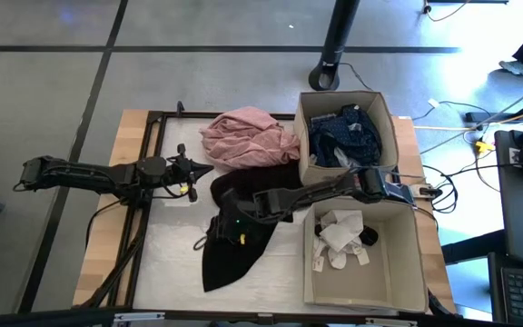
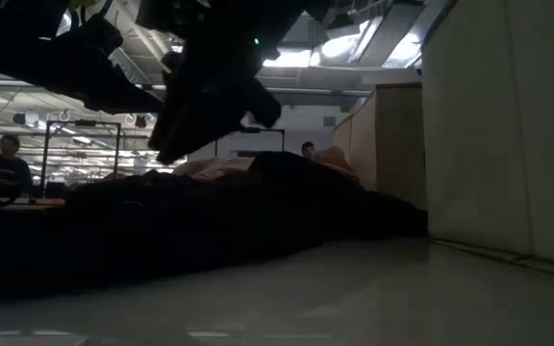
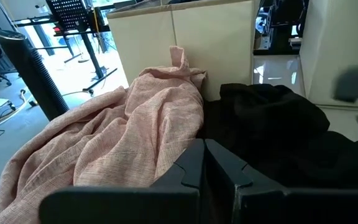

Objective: Sort clothes
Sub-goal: Put the black sock into the bottom laundry organizer

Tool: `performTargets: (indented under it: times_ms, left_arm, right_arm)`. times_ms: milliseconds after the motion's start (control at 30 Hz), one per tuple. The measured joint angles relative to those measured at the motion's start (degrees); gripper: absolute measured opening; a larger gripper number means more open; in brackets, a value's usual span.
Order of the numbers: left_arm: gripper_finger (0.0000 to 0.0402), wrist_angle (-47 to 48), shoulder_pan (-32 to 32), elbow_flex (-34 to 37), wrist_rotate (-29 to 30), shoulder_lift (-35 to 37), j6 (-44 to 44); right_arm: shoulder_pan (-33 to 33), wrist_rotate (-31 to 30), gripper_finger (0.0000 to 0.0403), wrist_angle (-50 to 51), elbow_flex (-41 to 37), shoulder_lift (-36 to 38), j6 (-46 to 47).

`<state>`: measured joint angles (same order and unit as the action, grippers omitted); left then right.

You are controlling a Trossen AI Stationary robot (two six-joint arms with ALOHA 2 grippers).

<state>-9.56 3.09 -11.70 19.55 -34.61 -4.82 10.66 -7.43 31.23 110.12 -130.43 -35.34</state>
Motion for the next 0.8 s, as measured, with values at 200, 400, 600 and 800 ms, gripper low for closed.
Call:
performTargets:
  times_ms: [200,400,600,800]
  left_arm:
    - [0.0005,0.00,0.00,0.00,0.00,0.00,-0.02]
    - [0.0005,0.00,0.00,0.00,0.00,0.00,-0.04]
    - [0.0005,0.00,0.00,0.00,0.00,0.00,-0.04]
    - [0.0005,0.00,0.00,0.00,0.00,0.00,-0.05]
  right_arm:
    - [1.00,-0.08,0.0200,-9.49,-5.97,0.00,-9.77]
    - [0.83,-0.89,0.0200,-17.82,-11.14,0.00,-18.10]
    - [0.85,-1.08,0.0200,-19.27,-12.41,0.00,-21.05]
    - [1.67,-9.28,0.0200,-17.50,-10.13,0.00,-25.16]
